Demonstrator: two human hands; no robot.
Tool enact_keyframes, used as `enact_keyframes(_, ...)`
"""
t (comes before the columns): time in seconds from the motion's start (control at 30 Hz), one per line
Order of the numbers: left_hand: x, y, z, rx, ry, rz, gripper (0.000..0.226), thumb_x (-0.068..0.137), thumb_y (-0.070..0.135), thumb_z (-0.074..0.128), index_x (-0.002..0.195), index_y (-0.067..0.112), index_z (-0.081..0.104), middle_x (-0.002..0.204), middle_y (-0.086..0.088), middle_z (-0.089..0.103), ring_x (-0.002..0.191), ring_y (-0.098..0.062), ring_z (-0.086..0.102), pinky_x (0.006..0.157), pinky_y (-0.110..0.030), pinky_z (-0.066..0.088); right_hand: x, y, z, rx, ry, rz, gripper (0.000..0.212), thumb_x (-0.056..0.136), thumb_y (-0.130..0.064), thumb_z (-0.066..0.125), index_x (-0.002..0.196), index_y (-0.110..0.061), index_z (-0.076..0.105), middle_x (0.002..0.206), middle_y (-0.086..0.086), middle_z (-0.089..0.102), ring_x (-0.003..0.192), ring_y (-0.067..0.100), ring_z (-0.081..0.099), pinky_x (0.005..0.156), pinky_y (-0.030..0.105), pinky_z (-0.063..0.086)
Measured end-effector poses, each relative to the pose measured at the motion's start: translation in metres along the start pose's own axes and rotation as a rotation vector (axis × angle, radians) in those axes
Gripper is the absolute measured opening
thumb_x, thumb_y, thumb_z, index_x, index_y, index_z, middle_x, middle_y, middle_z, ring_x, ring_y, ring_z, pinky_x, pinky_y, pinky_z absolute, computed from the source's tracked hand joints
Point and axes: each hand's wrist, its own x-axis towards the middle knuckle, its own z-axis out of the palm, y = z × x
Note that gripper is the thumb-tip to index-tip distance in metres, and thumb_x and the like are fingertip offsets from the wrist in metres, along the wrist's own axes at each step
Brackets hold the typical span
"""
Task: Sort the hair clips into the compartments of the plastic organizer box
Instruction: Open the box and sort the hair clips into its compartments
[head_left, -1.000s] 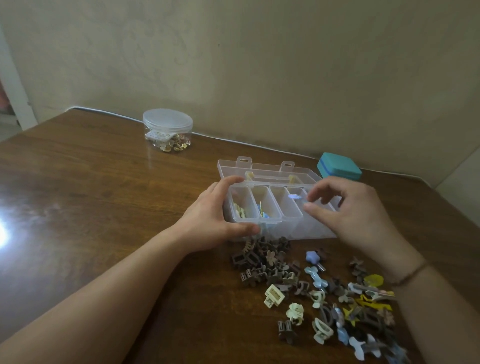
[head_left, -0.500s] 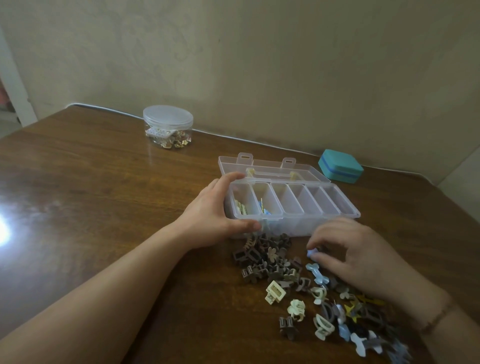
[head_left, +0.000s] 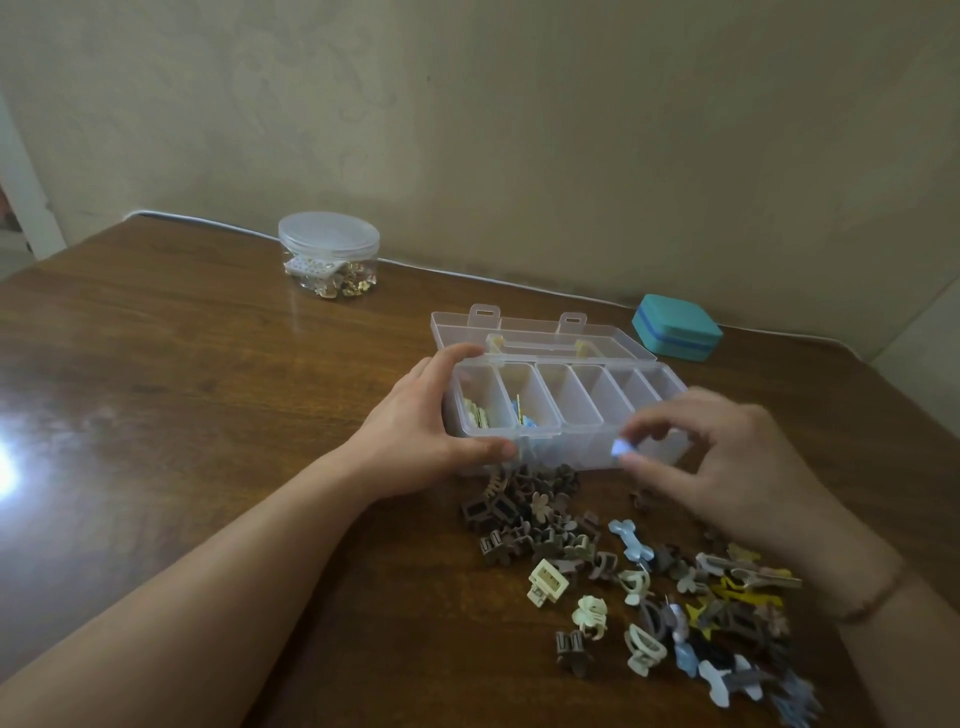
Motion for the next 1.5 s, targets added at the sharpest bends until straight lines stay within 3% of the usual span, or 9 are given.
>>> enact_keyframes(0.37, -0.001, -0.001, 0.0, -0.001, 0.002, 0.006, 0.098, 0.063, 0.062, 0.081, 0.144, 0.046, 0.028, 0.144, 0.013, 0.042, 0.129, -0.011, 0.044, 0.106, -0.044, 0.044, 0.041, 0.008, 0.028, 0.161, 0.223, 0.082, 0.005, 0.084, -0.029, 0.07, 0.085, -0.031, 0.066, 0.084, -0.021, 0.06, 0.085, -0.007, 0.053, 0.062, 0.008, 0.034)
enact_keyframes(0.5, 0.0, 0.0, 0.0, -0.006, -0.005, 0.0, 0.099, 0.061, 0.064, 0.079, 0.143, 0.046, 0.028, 0.145, 0.013, 0.041, 0.129, -0.012, 0.044, 0.106, -0.046, 0.044, 0.042, 0.004, 0.033, 0.035, 0.279, -0.04, 0.01, 0.082, -0.026, 0.071, 0.091, -0.029, 0.066, 0.085, -0.012, 0.063, 0.08, 0.002, 0.054, 0.067, 0.014, 0.04)
enact_keyframes(0.7, -0.001, 0.003, -0.001, -0.014, -0.011, -0.007, 0.1, 0.06, 0.063, 0.079, 0.145, 0.043, 0.029, 0.145, 0.011, 0.041, 0.129, -0.013, 0.044, 0.106, -0.046, 0.044, 0.055, -0.004, 0.038, -0.077, 0.272, -0.139, 0.018, 0.085, -0.021, 0.065, 0.103, -0.022, 0.068, 0.084, -0.006, 0.066, 0.083, 0.012, 0.059, 0.075, 0.038, 0.053)
enact_keyframes(0.9, 0.0, 0.003, -0.001, -0.003, 0.0, -0.01, 0.099, 0.064, 0.058, 0.082, 0.146, 0.042, 0.028, 0.149, 0.011, 0.038, 0.134, -0.012, 0.04, 0.108, -0.045, 0.042, 0.017, 0.002, 0.034, -0.086, 0.338, -0.17, 0.015, 0.088, -0.02, 0.06, 0.097, -0.015, 0.07, 0.091, -0.001, 0.067, 0.087, 0.013, 0.058, 0.076, 0.032, 0.051)
enact_keyframes(1.03, -0.001, 0.003, 0.0, -0.007, 0.002, -0.005, 0.098, 0.065, 0.058, 0.082, 0.145, 0.042, 0.029, 0.149, 0.011, 0.039, 0.133, -0.013, 0.041, 0.108, -0.047, 0.042, -0.03, -0.003, 0.023, -0.115, 0.156, -0.02, 0.014, 0.083, -0.045, 0.059, 0.092, -0.036, 0.064, 0.081, -0.022, 0.061, 0.069, -0.005, 0.056, 0.056, 0.016, 0.047)
enact_keyframes(1.13, -0.001, 0.003, 0.0, -0.013, 0.0, -0.002, 0.098, 0.064, 0.059, 0.081, 0.145, 0.042, 0.029, 0.148, 0.01, 0.04, 0.132, -0.014, 0.042, 0.108, -0.048, 0.042, -0.043, -0.006, 0.022, -0.217, -0.01, 0.11, 0.009, 0.079, -0.049, 0.065, 0.085, -0.043, 0.061, 0.077, -0.03, 0.056, 0.074, -0.011, 0.051, 0.06, 0.019, 0.048)
enact_keyframes(1.2, -0.001, 0.004, 0.0, -0.014, -0.002, -0.005, 0.101, 0.059, 0.064, 0.079, 0.145, 0.042, 0.03, 0.148, 0.01, 0.04, 0.132, -0.014, 0.042, 0.108, -0.046, 0.042, -0.043, -0.009, 0.021, -0.228, -0.104, 0.145, 0.014, 0.082, -0.056, 0.058, 0.088, -0.044, 0.06, 0.082, -0.029, 0.056, 0.08, -0.01, 0.05, 0.068, 0.02, 0.049)
enact_keyframes(1.37, -0.002, 0.002, 0.0, -0.02, -0.003, -0.006, 0.1, 0.061, 0.063, 0.08, 0.145, 0.043, 0.03, 0.147, 0.01, 0.041, 0.131, -0.014, 0.043, 0.107, -0.048, 0.042, -0.03, -0.017, 0.015, -0.262, -0.263, 0.206, 0.02, 0.081, -0.058, 0.06, 0.094, -0.046, 0.053, 0.083, -0.02, 0.055, 0.079, -0.005, 0.049, 0.067, 0.02, 0.048)
enact_keyframes(1.5, -0.002, 0.002, 0.0, -0.018, -0.001, -0.01, 0.1, 0.06, 0.064, 0.079, 0.144, 0.044, 0.03, 0.146, 0.01, 0.042, 0.13, -0.013, 0.044, 0.107, -0.047, 0.043, -0.022, -0.02, 0.012, -0.239, -0.274, 0.185, 0.019, 0.081, -0.052, 0.064, 0.097, -0.045, 0.055, 0.088, -0.018, 0.055, 0.082, -0.002, 0.052, 0.07, 0.019, 0.049)
